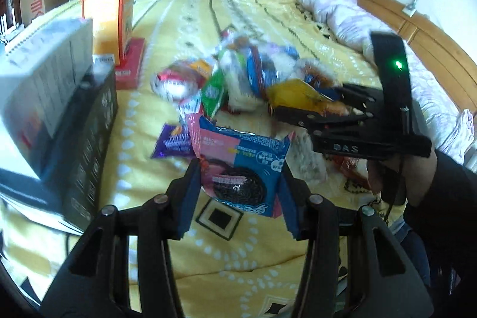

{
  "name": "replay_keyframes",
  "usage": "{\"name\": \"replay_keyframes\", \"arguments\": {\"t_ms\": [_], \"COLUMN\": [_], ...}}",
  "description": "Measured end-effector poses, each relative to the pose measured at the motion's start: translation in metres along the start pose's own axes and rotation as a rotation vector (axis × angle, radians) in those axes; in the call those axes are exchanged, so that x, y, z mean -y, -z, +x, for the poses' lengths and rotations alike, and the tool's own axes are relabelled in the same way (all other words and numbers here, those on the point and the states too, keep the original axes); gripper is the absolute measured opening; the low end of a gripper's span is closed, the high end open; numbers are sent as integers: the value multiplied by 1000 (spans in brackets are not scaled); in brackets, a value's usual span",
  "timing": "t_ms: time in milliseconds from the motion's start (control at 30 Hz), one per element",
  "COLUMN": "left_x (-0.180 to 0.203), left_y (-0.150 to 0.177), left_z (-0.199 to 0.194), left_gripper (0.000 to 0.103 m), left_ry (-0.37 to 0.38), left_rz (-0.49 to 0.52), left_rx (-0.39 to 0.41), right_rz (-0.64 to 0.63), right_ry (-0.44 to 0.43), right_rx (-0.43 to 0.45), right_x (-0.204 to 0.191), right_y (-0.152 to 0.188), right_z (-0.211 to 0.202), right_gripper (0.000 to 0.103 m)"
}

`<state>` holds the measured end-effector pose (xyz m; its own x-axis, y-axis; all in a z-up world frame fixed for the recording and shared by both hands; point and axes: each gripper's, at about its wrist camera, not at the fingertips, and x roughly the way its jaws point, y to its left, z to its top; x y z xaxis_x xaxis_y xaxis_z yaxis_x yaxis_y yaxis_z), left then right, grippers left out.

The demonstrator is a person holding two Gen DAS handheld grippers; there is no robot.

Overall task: Organize snacks
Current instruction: 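Grasp the yellow chip bag with the right tool while the left tool lifts the Oreo pack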

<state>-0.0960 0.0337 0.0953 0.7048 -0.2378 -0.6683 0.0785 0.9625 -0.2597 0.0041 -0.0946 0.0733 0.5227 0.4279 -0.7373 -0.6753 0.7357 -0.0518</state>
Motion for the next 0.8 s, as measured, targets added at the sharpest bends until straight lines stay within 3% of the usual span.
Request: {"name": "replay_keyframes", "arguments": {"t_ms": [233,433,600,800], "left_x": [1,-18,-59,-125], "left_y": [-26,-54,-72,-79], "left_z": [-40,-84,-133,-178], "left_gripper": [50,50,50,50], "left_ry": [-4,-57,-127,-238], "left_rz": [24,2,-64,-199], "left_rx": [125,231,334,427], "right_rz": [96,90,60,0], "right_ry": [46,62,7,-129], "right_rx": [122,236,327,393], "right_x": [10,-1,-34,-102], "right_y": [-7,-49,-103,-172], "right_z": [-68,-116,-138,-141], "right_gripper": [66,66,66,66]}}
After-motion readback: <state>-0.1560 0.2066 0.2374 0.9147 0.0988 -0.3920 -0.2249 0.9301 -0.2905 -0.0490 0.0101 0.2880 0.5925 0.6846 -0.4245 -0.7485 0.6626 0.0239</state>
